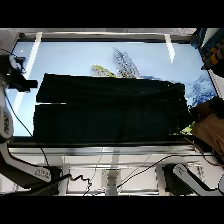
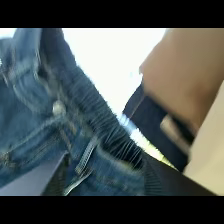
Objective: Fold the clothes and pants, and hang the long-sleeved shirts on hangers.
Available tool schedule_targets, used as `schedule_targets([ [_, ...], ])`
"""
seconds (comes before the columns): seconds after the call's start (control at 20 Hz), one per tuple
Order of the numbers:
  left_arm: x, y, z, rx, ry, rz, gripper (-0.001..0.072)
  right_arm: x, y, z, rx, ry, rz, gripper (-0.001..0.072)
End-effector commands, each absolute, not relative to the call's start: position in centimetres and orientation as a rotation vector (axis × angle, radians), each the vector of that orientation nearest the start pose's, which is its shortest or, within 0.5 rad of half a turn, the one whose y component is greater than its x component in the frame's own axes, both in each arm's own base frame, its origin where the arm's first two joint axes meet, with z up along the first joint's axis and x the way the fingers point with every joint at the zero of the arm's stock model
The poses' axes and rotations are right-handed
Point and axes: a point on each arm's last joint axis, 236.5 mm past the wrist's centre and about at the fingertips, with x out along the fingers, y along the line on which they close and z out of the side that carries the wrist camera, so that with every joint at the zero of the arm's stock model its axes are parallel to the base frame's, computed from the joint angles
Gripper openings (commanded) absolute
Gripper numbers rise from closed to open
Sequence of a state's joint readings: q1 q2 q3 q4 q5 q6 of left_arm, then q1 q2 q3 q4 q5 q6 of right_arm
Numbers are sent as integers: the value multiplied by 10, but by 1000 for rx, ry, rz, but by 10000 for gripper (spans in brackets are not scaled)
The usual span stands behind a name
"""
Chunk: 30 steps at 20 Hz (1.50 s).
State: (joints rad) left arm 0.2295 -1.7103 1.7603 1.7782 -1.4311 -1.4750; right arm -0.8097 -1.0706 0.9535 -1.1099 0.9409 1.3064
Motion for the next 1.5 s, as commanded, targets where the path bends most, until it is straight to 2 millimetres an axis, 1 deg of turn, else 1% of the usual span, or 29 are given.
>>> schedule_targets([
  [0.0, 421, 138, 89, 8, 1300, 295, 23, 321, -240, 81, 429, 815, -457, 379],
  [0.05, 410, 133, 104, 0, 1272, 289, 23, 317, -244, 81, 401, 830, -471, 335],
  [0.1, 394, 132, 111, -11, 1262, 292, 23, 314, -244, 78, 394, 848, -473, 335],
  [0.15, 375, 128, 109, -36, 1262, 285, 24, 312, -243, 74, 398, 862, -470, 335],
  [0.2, 361, 121, 104, -71, 1242, 266, 23, 310, -240, 70, 406, 876, -464, 335],
  [0.3, 339, 109, 95, -154, 1115, 253, 23, 307, -235, 64, 418, 898, -455, 335],
  [0.35, 328, 111, 90, -211, 1055, 292, 24, 307, -235, 64, 420, 900, -454, 335],
  [0.4, 309, 116, 79, -278, 1019, 356, 24, 307, -234, 64, 423, 900, -452, 335],
  [0.45, 288, 121, 63, -336, 1020, 413, 24, 307, -232, 64, 432, 901, -449, 335],
  [0.55, 240, 127, 21, -445, 1082, 510, 24, 306, -226, 62, 465, 912, -438, 335],
  [0.6, 221, 123, 0, -512, 1118, 534, 26, 306, -221, 60, 482, 923, -426, 335],
  [0.65, 210, 114, -17, -599, 1131, 539, 94, 304, -216, 59, 500, 937, -412, 335],
  [0.7, 204, 104, -31, -689, 1137, 537, 439, 303, -211, 57, 528, 946, -407, 335],
  [0.75, 202, 98, -41, -744, 1142, 529, 677, 303, -208, 57, 550, 951, -404, 335],
  [0.85, 199, 92, -50, -762, 1160, 495, 687, 303, -201, 56, 586, 959, -390, 335],
  [1.1, 209, 98, -57, -778, 1136, 507, 681, 302, -188, 55, 624, 981, -353, 335],
  [1.2, 208, 99, -65, -802, 1162, 517, 680, 300, -186, 54, 628, 993, -347, 335],
  [1.3, 203, 95, -74, -875, 1200, 535, 680, 299, -185, 54, 630, 1000, -343, 335],
  [1.45, 203, 97, -80, -908, 1210, 545, 679, 298, -183, 53, 632, 1005, -340, 335],
])
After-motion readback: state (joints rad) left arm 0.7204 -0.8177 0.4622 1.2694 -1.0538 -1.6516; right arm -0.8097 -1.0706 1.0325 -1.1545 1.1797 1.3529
